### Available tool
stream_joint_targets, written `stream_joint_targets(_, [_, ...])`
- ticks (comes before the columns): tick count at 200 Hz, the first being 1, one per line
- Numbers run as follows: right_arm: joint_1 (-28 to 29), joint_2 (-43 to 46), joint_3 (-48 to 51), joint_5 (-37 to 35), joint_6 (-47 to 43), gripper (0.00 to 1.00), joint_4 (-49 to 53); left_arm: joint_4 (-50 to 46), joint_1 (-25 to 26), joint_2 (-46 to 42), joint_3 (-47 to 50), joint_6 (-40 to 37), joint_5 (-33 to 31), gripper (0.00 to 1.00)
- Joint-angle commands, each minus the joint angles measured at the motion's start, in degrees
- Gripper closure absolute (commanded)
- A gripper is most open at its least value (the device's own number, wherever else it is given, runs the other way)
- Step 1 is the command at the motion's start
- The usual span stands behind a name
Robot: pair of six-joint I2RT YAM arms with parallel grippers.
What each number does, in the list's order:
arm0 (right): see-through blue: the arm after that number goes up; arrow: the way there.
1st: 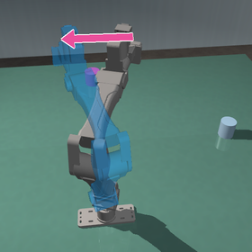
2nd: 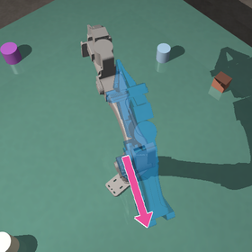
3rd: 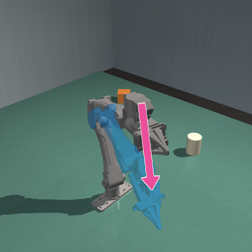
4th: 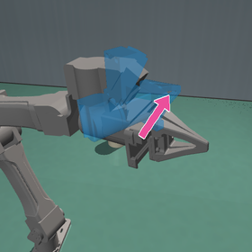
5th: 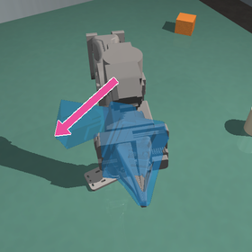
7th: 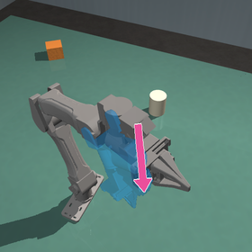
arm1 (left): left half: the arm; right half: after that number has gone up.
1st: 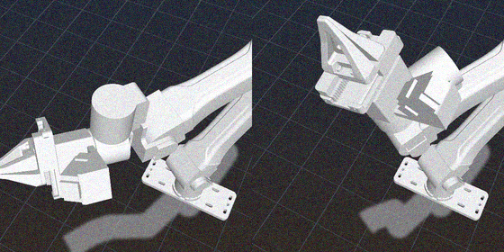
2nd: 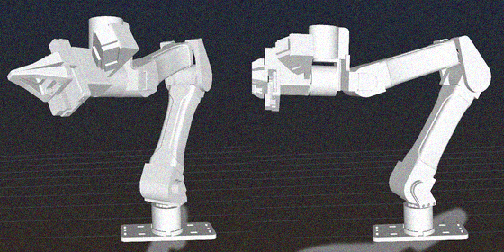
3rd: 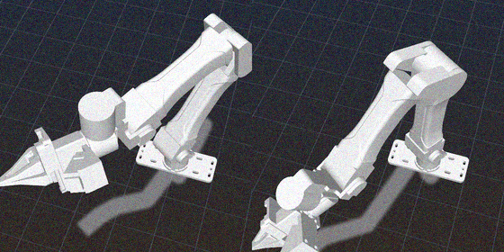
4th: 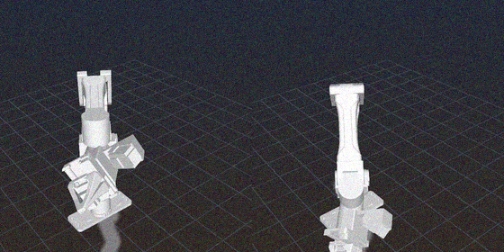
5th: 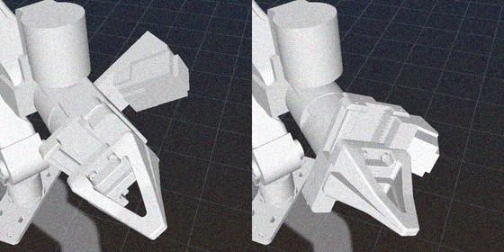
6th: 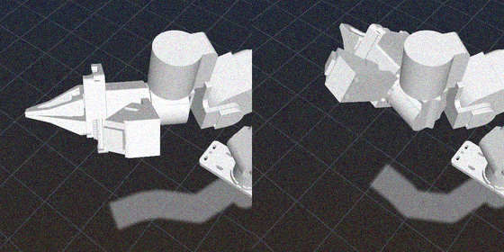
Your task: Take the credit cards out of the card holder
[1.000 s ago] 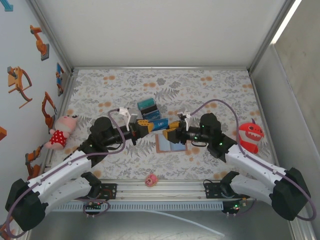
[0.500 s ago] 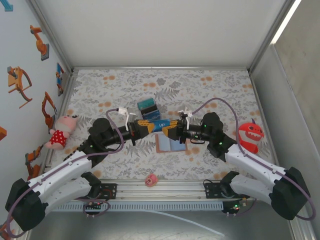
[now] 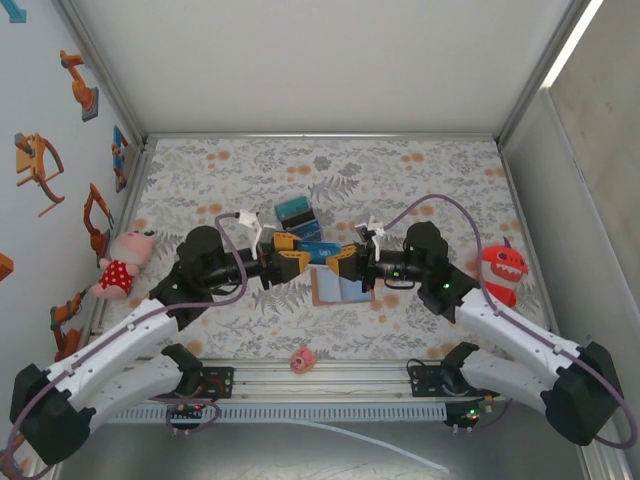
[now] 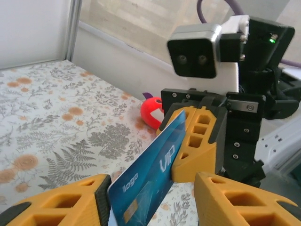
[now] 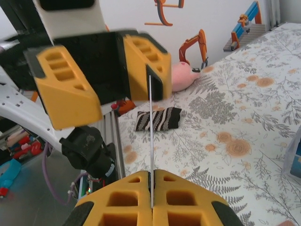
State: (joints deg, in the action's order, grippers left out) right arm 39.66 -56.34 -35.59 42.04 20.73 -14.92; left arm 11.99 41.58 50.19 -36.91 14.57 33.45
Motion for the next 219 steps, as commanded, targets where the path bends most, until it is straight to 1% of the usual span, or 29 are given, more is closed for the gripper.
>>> stream_joint_targets(1, [0.0,0.1,-2.6,1.7,-3.3,1.00,5.4,-12.2,0.0,-0.6,-6.0,-10.3,0.6,0.50])
stream_joint_targets(14, [0.0,-0.7,-3.1,3.0,-3.6,1.00,6.2,-18.1,0.0,0.6,-9.6,-14.1,0.9,0.49])
stream_joint_targets(20, [0.0,-1.2,-3.3,3.5,-3.7,1.00,6.6,-21.0,0.0,1.4,-11.1,-15.6,1.0,0.46])
stream_joint_targets(30, [-0.1,-2.1,-3.9,4.2,-3.8,1.00,7.1,-24.8,0.0,3.2,-13.7,-17.7,1.3,0.44])
stream_joint_targets(41, [0.1,-3.2,-4.3,5.0,-3.9,1.00,7.5,-28.6,0.0,5.0,-16.4,-19.9,1.9,0.43])
stream_joint_targets(68, [0.2,-5.7,-5.5,6.8,-4.1,1.00,7.8,-32.3,0.0,8.7,-20.0,-23.7,3.7,0.44])
stream_joint_targets(104, [0.3,-7.1,-6.6,8.2,-4.4,1.00,8.1,-40.0,0.1,14.0,-24.3,-29.2,6.8,0.56])
stream_joint_targets(129, [0.3,-7.4,-6.8,8.5,-4.7,1.00,8.6,-43.0,0.1,17.6,-26.2,-30.9,7.1,0.59])
stream_joint_targets(138, [0.4,-7.4,-6.9,8.5,-4.9,1.00,9.0,-43.6,0.0,18.7,-26.7,-31.4,7.4,0.66])
stream_joint_targets(151, [0.4,-7.3,-6.9,8.3,-5.1,1.00,9.4,-43.8,0.0,19.7,-26.9,-32.1,7.5,0.72])
stream_joint_targets(163, [0.4,-7.1,-7.0,8.1,-5.3,1.00,9.6,-44.0,0.0,20.4,-27.2,-32.6,7.5,0.84])
stream_joint_targets(176, [0.4,-6.9,-6.9,7.7,-5.6,1.00,10.0,-44.2,0.0,20.9,-27.6,-32.9,7.7,1.00])
stream_joint_targets(206, [0.4,-6.3,-6.9,5.4,-6.1,1.00,11.4,-43.5,-0.1,21.1,-27.5,-33.4,7.9,1.00])
stream_joint_targets(212, [0.4,-6.1,-6.9,4.4,-6.4,0.94,12.1,-43.4,-0.3,21.1,-27.3,-33.5,7.9,1.00])
stream_joint_targets(219, [0.3,-5.7,-7.1,2.8,-6.7,0.83,13.2,-42.9,-0.6,21.1,-27.1,-33.3,7.5,1.00])
